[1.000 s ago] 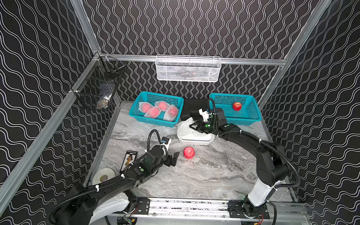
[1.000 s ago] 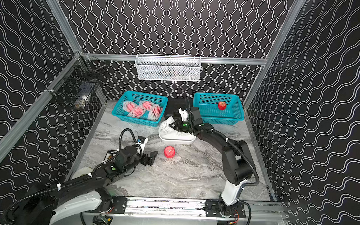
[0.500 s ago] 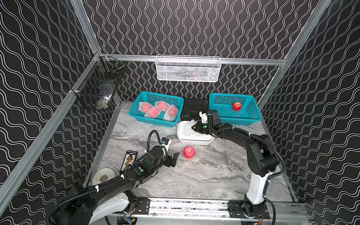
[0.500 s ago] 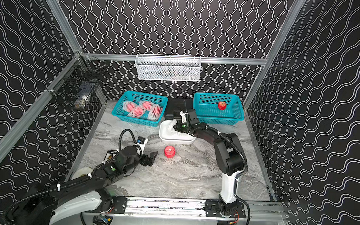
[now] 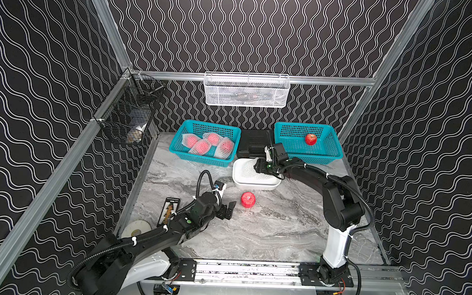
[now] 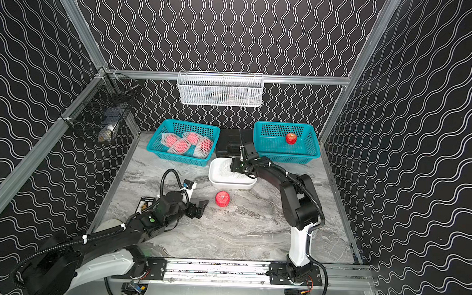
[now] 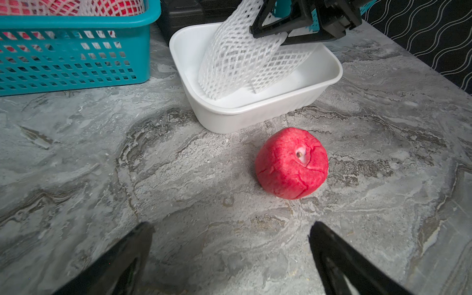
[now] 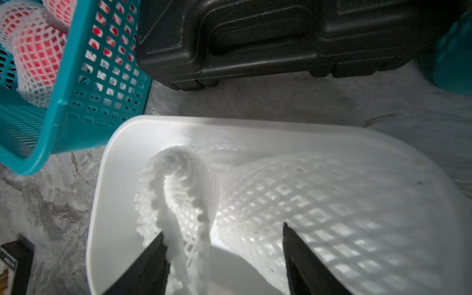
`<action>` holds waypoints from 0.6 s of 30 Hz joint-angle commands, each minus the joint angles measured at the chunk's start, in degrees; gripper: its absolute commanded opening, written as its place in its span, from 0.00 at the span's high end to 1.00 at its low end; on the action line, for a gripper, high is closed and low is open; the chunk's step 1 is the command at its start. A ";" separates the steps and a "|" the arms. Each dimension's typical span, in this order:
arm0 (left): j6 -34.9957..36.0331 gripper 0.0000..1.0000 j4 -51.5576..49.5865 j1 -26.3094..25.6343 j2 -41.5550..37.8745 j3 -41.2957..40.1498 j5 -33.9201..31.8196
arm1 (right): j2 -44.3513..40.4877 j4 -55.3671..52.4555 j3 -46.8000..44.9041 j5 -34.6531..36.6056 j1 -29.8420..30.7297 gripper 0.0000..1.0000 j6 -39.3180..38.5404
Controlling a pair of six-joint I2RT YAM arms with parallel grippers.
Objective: Remove foam nets from apples
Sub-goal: Place the foam net into the storage box.
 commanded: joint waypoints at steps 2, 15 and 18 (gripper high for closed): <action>0.06 0.01 1.58 0.02 -0.32 0.45 -0.16 | -2.01 -4.49 1.07 6.57 0.87 0.34 -2.54; -0.08 0.01 0.96 0.03 0.31 1.17 0.26 | -3.21 -13.45 5.27 11.03 1.17 0.43 -6.75; -0.12 0.01 0.60 0.00 0.04 1.34 0.31 | -6.27 -12.31 5.37 7.90 1.24 0.45 -6.46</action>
